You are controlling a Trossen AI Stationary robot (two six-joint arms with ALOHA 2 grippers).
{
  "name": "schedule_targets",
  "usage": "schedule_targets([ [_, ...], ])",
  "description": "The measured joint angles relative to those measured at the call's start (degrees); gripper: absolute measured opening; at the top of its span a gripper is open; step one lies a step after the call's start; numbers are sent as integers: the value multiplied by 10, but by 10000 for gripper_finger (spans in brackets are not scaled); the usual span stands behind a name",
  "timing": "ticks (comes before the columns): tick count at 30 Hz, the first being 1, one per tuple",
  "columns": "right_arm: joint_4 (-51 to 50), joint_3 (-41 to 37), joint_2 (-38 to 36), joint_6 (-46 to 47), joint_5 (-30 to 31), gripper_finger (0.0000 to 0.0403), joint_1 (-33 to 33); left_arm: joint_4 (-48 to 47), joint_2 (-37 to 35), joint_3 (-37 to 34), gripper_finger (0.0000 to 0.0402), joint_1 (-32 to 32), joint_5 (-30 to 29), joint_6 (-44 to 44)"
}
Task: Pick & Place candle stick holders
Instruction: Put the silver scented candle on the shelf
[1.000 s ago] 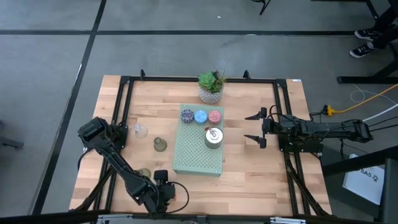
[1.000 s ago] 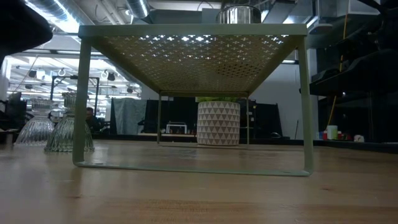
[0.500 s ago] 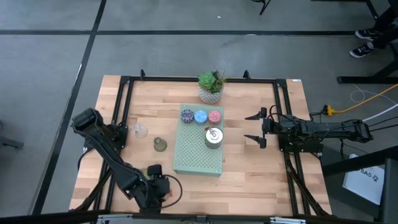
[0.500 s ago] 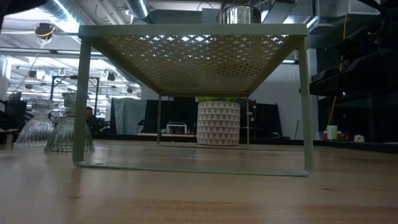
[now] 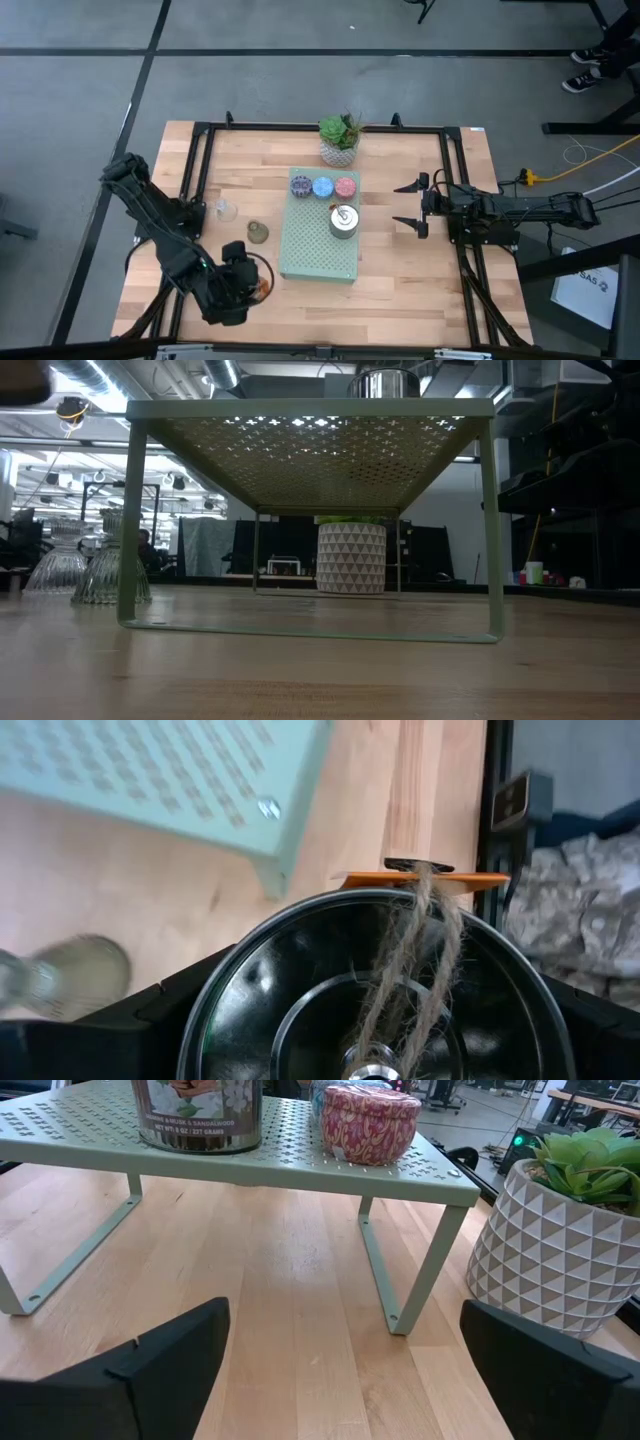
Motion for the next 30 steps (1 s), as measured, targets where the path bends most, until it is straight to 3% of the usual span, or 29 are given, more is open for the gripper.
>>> schedule_targets([
  [8, 0, 0, 0, 0, 0, 399, 0, -14, -56, 0, 348, 49, -14, 36],
  [18, 0, 0, 0, 0, 0, 399, 0, -15, -87, 0, 348, 155, 48, 137],
  [30, 0, 0, 0, 0, 0, 399, 0, -2, -92, 0, 348, 293, 119, 325],
])
